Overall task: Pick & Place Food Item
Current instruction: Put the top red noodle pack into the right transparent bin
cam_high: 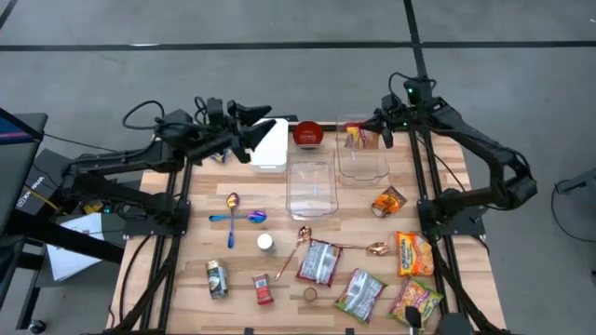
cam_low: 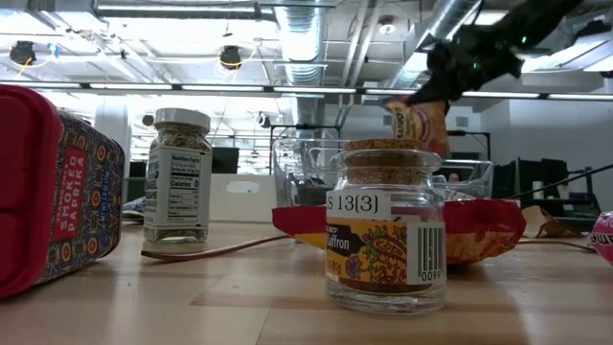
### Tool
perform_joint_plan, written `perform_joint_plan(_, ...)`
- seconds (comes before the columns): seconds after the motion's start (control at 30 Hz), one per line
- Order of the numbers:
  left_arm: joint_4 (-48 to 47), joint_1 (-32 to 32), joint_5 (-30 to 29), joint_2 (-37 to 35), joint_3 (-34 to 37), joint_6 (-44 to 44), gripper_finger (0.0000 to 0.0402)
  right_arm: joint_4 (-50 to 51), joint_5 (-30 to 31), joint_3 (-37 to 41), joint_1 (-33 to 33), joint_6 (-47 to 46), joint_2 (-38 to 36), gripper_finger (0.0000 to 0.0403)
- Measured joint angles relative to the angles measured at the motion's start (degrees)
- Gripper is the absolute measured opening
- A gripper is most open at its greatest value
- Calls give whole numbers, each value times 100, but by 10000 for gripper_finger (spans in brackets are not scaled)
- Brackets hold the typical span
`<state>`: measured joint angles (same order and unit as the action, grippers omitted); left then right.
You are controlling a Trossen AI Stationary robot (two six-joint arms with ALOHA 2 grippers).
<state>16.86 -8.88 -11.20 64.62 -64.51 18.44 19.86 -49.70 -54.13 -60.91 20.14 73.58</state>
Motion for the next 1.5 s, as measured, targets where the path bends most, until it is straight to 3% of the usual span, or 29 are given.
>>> perform_joint_plan(0.3,7,57,-7,125,0,191,264,-545,-554,0,-486,299,1141,0)
perform_joint_plan(0.67,9,57,-22,125,0,305,264,-1033,-597,0,-517,576,2050,0)
perform_joint_plan(1.3,10,57,-83,125,0,454,264,-1681,-583,-7,-500,425,2505,1)
perform_joint_plan(1.5,11,57,-81,125,0,454,264,-1814,-574,-2,-514,330,2505,28)
